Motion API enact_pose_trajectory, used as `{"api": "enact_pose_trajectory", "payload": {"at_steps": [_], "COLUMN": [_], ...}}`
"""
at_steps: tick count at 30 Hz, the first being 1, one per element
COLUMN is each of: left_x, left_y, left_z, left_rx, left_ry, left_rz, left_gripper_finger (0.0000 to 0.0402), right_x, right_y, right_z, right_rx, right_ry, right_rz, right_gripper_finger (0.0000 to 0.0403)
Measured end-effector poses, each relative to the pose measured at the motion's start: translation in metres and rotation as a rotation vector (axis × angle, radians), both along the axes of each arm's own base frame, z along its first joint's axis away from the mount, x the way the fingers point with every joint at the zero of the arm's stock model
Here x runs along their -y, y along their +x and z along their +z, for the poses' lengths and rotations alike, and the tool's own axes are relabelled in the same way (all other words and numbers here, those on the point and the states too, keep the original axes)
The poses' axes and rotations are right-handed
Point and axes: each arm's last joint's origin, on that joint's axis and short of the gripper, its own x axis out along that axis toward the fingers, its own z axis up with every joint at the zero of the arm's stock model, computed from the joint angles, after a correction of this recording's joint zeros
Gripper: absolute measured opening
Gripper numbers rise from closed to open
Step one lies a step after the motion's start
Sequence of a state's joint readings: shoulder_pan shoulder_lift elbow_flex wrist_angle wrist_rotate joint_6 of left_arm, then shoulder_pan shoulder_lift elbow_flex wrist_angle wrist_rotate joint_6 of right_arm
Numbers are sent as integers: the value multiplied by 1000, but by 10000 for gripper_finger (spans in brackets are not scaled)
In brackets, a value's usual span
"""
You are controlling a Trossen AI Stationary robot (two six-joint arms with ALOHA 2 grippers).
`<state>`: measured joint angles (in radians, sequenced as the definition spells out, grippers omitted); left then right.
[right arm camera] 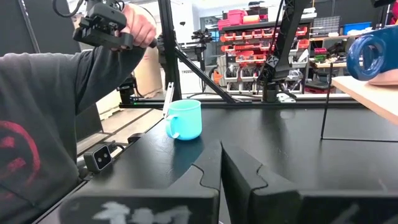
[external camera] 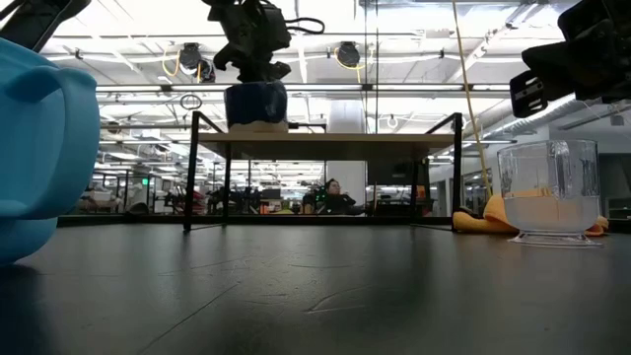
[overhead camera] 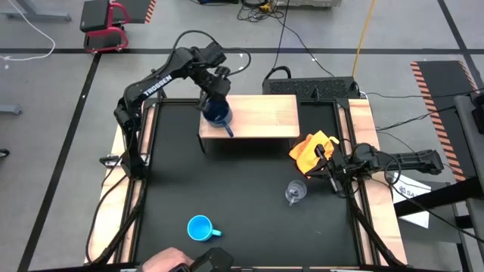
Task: Stack small to large cups/mugs on shelf
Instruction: Put the dark blue mug on the shelf
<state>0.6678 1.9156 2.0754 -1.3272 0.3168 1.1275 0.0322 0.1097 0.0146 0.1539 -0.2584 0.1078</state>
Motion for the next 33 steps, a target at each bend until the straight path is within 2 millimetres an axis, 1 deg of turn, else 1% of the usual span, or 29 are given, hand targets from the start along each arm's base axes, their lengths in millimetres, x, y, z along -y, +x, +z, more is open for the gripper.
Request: {"api": "enact_pose_trajectory", "payload": {"at_steps": [6, 14, 16, 18, 20, 24, 26, 33], "left_x": [0, -1, -3, -10, -20, -33, -35, -31], "left_y": [0, 0, 2, 2, 3, 0, -1, -2], "left_z": [0, 0, -3, -8, -18, -30, -30, -19], "left_rx": [4, 4, 1, -4, -20, -33, -28, -13], "left_ry": [-2, -10, -18, -44, -83, -149, -157, -146], "left_rz": [11, 26, 36, 75, 124, 159, 160, 154], "left_gripper_finger": [41, 26, 26, 27, 27, 22, 22, 21], "right_x": [0, 0, 0, 0, 0, 0, 0, 0], "right_y": [0, 0, 0, 0, 0, 0, 0, 0], "right_z": [0, 0, 0, 0, 0, 0, 0, 0], "right_rx": [-1, -2, -2, -2, -2, -4, -3, 2], "right_ry": [1, 3, 3, 3, 3, 3, 3, -15], "right_rz": [0, 1, 1, 1, 1, 1, 1, 0], "right_gripper_finger": [0, 0, 0, 0, 0, 0, 0, 0]}}
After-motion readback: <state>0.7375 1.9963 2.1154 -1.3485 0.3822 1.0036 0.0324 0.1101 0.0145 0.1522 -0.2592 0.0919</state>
